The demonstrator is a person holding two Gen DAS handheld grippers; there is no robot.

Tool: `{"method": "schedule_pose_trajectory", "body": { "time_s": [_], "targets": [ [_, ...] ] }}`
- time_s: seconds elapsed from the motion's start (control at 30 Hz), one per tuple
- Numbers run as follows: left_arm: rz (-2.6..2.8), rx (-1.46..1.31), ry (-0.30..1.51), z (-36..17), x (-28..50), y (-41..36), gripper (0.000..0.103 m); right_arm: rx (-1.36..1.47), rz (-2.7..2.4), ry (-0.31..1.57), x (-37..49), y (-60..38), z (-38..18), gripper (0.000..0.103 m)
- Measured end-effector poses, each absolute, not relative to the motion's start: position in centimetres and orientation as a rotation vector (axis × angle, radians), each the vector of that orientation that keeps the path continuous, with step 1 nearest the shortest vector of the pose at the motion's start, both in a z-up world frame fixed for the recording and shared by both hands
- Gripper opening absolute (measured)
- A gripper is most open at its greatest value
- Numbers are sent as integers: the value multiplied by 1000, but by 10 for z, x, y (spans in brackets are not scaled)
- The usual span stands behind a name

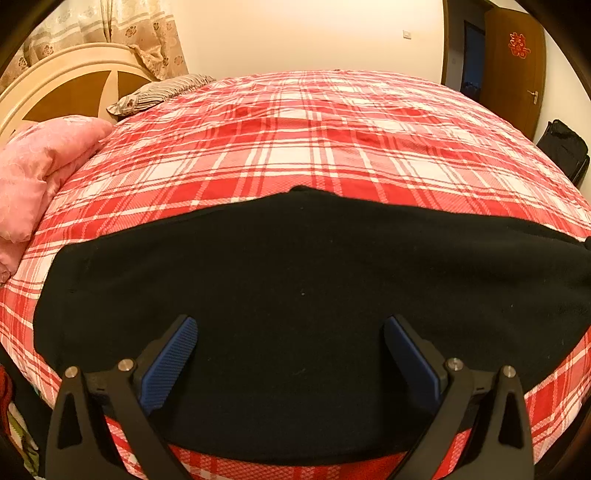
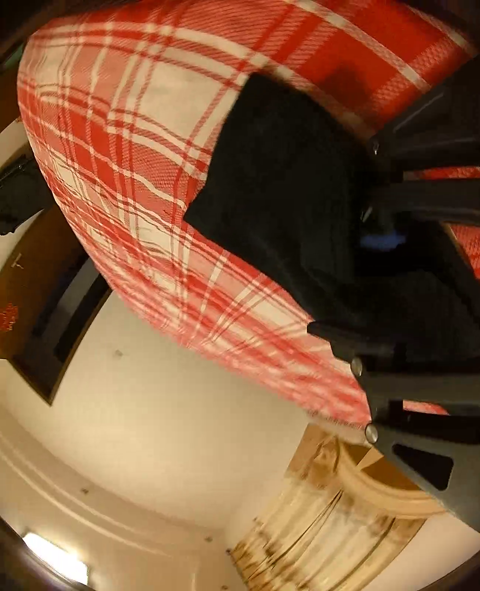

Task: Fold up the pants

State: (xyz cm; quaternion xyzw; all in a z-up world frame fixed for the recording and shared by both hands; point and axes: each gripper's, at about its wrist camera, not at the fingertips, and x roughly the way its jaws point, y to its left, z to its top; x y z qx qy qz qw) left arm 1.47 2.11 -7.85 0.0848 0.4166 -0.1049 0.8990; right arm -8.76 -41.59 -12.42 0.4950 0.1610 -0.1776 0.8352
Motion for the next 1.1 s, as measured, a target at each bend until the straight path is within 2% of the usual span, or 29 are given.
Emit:
{"method": "schedule_pose_trajectory", "body": {
  "time_s": [0.03, 0.13, 0.33, 0.43, 0.5, 0.53, 0.6, 0.63, 0.7, 0.77, 0.83, 0.93, 1.0, 1.1],
  "targets": [
    [-217, 177, 862, -79, 15, 21, 103, 1015, -375, 375, -84, -419, -120, 7],
    [-219, 174, 863, -79, 16, 21, 103, 853, -354, 421, -77, -415, -89, 7],
    [-216, 181, 863, -78, 16, 20, 103, 634, -269, 386, -78, -409, -24, 7],
    [-214, 183, 863, -78, 17, 19, 103, 541, -231, 561, -70, -405, -32, 7],
    [-213, 189, 863, -77, 17, 19, 103, 503, -289, 752, -67, -413, -53, 7],
    [-214, 192, 862, -77, 17, 19, 103, 551, -292, 854, -67, -425, -73, 7],
    [-215, 192, 864, -77, 17, 19, 103, 619, -327, 929, -74, -442, -94, 8],
    [-216, 193, 864, -77, 17, 18, 103, 617, -348, 926, -77, -445, -95, 9],
    [-216, 202, 860, -77, 17, 17, 103, 596, -392, 921, -84, -449, -91, 20],
    [-215, 211, 854, -77, 17, 17, 103, 490, -574, 946, -90, -449, -81, 43],
    [-213, 226, 848, -76, 16, 15, 103, 348, -803, 973, -92, -444, -65, 53],
    [-212, 240, 836, -73, 14, 13, 103, 204, -999, 858, -96, -422, -37, 53],
    [-223, 248, 811, -68, 11, 10, 103, 232, -775, 754, -87, -397, -25, 53],
    [-249, 276, 774, -63, 6, 2, 103, 190, -480, 817, -43, -350, -37, 52]
  ]
}}
